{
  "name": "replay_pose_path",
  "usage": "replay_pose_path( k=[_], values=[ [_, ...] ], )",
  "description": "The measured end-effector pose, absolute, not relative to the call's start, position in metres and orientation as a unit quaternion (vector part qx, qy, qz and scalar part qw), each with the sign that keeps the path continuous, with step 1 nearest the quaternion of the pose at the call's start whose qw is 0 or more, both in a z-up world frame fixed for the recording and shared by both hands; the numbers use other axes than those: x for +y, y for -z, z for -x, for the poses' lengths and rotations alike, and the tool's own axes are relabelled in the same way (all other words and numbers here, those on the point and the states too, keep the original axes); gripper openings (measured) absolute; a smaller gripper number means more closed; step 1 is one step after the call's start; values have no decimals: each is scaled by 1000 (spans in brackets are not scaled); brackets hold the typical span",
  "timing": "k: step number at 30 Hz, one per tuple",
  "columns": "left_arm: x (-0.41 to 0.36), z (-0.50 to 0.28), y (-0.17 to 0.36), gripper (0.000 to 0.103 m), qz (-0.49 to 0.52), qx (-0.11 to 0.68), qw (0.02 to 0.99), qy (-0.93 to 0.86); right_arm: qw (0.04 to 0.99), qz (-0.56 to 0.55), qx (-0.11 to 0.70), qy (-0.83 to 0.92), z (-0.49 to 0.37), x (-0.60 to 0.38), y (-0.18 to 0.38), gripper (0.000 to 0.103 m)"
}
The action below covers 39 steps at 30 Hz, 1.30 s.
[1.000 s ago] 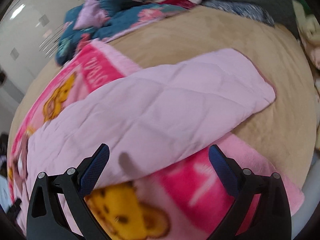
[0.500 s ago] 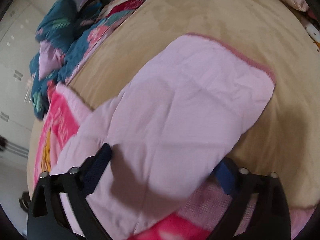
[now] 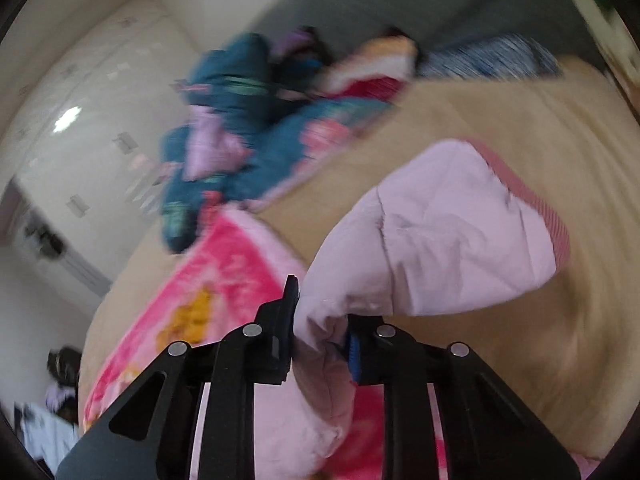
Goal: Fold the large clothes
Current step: 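Grasp the sleeve cuff with the right tool and lift it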
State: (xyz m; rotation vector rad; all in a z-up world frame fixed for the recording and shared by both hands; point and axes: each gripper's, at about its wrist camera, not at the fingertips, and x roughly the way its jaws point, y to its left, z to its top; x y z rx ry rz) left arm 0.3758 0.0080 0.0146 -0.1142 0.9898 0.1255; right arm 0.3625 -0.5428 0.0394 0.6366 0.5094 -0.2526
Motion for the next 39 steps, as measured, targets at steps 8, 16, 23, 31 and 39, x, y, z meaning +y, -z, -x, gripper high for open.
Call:
replay_pose_path(
  k=[8,16,23,31,39],
  values=[
    [18,-356,-59,95,44,458,887,-39,953,-217,212,22,-362,-450,-126,17],
    [42,-341,-84,95,66,449,890,-33,966,-162,199,-38,-365,-373,-169,17],
    [77,-332,-92,95,93,452,886,-39,968,-134,199,-80,-368,-320,-187,17],
    [119,-326,-94,95,121,444,886,-57,965,-110,208,-119,-368,-265,-185,17],
    [154,-319,-90,95,158,436,884,-57,959,-105,215,-151,-374,-222,-174,17]
  ],
)
